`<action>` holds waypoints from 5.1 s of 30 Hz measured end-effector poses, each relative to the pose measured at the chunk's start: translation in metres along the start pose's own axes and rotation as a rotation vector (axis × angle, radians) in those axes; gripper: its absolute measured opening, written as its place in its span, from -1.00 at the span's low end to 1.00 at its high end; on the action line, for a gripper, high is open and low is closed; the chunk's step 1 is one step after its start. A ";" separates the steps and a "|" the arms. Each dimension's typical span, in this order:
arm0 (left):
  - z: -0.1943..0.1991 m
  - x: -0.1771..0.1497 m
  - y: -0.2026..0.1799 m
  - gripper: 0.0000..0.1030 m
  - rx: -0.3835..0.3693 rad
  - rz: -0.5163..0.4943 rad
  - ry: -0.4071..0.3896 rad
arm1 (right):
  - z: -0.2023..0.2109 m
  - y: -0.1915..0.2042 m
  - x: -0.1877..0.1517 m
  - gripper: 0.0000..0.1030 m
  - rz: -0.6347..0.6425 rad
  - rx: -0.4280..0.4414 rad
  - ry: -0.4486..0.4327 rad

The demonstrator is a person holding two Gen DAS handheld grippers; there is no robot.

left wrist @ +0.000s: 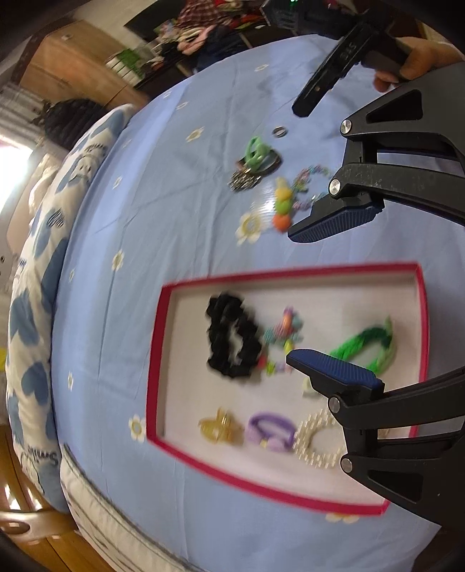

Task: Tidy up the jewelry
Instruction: 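Move both open tools back toward the remaining comb, clip and ring, then grasp the beaded bracelet with the left tool while the right tool grasps the silver ring, then carry the beaded bracelet and silver ring into the red tray with both tools, then open both tools to drop the bracelet and ring in the tray, then move both open tools toward the heart-bead comb and the green hair tie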

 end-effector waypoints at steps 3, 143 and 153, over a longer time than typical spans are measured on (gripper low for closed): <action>-0.008 -0.004 -0.018 0.19 -0.011 -0.033 0.023 | 0.003 -0.015 0.000 0.28 -0.015 -0.020 -0.008; 0.029 -0.057 0.112 -0.42 0.073 0.202 0.009 | -0.075 0.174 -0.081 -0.46 0.382 0.250 0.269; 0.025 -0.043 0.062 -0.38 0.025 0.105 0.008 | -0.031 0.092 -0.043 -0.40 0.208 0.173 0.155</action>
Point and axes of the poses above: each gripper's, at about its wrist camera, not at the fingertips, and z roughly against the way its jaws point, y to its left, x to its top, the point moved 5 cm from there along -z, roughly the way its jaws point, and after that the axes turned 8 degrees about -z, right-handed, at the moved point
